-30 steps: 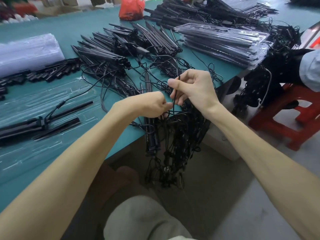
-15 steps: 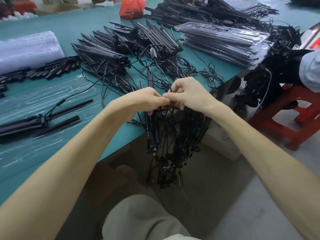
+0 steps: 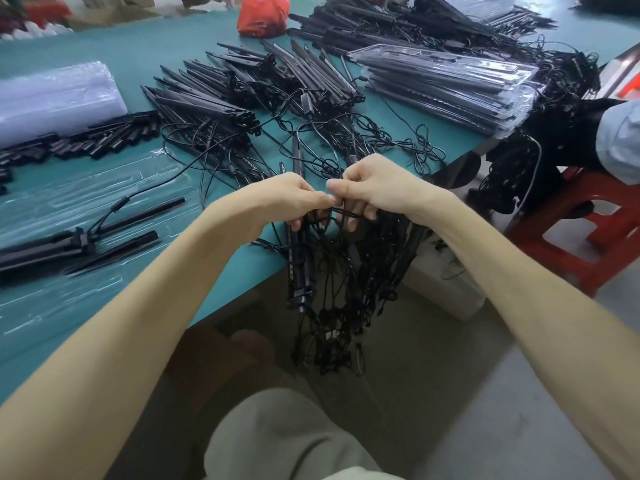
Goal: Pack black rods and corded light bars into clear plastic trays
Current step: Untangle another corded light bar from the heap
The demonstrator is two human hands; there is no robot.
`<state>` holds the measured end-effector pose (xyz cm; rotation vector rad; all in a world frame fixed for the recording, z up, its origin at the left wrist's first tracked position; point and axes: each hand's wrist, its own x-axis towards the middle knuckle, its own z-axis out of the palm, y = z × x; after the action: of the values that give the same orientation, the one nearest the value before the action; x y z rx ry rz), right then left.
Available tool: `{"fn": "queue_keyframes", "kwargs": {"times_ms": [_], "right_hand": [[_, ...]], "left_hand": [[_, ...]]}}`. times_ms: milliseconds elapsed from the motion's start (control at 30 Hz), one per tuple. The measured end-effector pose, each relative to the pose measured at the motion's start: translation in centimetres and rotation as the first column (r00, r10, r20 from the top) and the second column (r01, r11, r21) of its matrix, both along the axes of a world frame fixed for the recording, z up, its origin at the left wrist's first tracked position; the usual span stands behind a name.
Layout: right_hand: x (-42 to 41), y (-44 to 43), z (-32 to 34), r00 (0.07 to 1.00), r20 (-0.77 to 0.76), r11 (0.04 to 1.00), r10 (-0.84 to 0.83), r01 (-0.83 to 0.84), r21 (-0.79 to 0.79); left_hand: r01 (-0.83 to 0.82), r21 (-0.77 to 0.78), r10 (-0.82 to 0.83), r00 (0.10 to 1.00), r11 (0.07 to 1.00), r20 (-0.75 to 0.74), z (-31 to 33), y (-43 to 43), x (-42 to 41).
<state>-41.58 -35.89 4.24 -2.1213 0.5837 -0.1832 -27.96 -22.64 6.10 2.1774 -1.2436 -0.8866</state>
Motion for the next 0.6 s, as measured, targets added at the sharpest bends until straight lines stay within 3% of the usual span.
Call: {"fn": "queue_keyframes", "kwargs": {"times_ms": [400, 600], "right_hand": [[-1.0, 1.0, 0.3, 0.974, 0.2, 0.993, -0.111, 0.099, 0.067], [-0.5, 1.4, 1.0, 0.96, 0.232, 0.985, -0.154, 0.131, 0.114]], "left_hand": [[0.079, -0.033, -0.076, 0.995, 0.996, 0.062, 0.0, 0.3, -0.3], [0.205, -0.064, -0.201, 0.978, 0.977, 0.065, -0.1, 0.7, 0.0]]}}
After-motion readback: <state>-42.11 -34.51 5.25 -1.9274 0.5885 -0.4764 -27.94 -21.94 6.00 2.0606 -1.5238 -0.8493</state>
